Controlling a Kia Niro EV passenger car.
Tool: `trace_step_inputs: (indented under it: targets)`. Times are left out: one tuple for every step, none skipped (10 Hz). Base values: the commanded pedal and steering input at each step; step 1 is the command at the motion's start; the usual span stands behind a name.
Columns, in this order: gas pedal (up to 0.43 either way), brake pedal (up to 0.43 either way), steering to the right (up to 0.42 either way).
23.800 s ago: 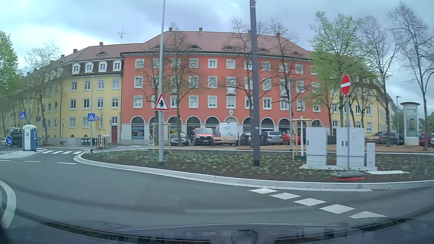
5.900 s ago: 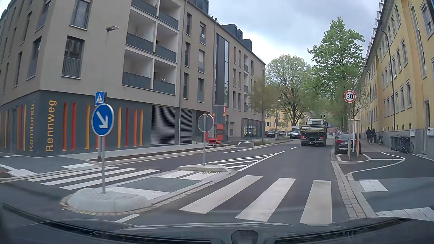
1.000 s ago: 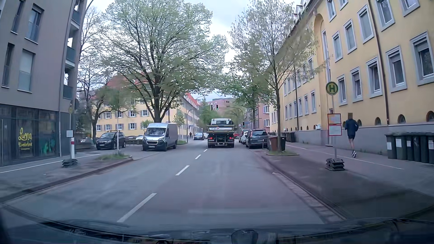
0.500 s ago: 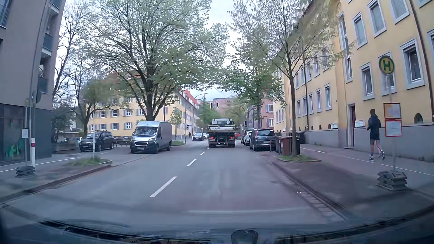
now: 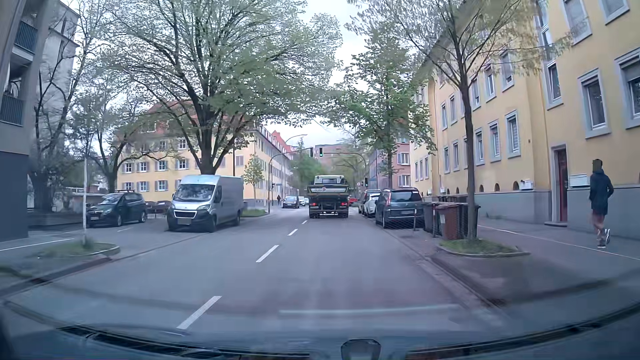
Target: Follow the waypoints while adhering to traffic rules and regulations
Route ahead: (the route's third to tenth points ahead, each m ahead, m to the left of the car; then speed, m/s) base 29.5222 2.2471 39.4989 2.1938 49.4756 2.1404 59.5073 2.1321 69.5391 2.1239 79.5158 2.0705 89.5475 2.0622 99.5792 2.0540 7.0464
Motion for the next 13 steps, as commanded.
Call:
trace_step_inputs:
  targets:
    - [0.11,0.0,-0.002]
    - [0.11,0.0,-0.002]
    - [0.11,0.0,-0.001]
    - [0.11,0.0,-0.001]
    - [0.11,0.0,-0.001]
    - [0.11,0.0,-0.001]
    - [0.11,0.0,0.0]
    - [0.11,0.0,0.0]
    - [0.11,0.0,0.0]
    - [0.11,0.0,0.0]
    - [0.11,0.0,0.0]
    - [0.11,0.0,0.0]
    - [0.11,0.0,0.001]
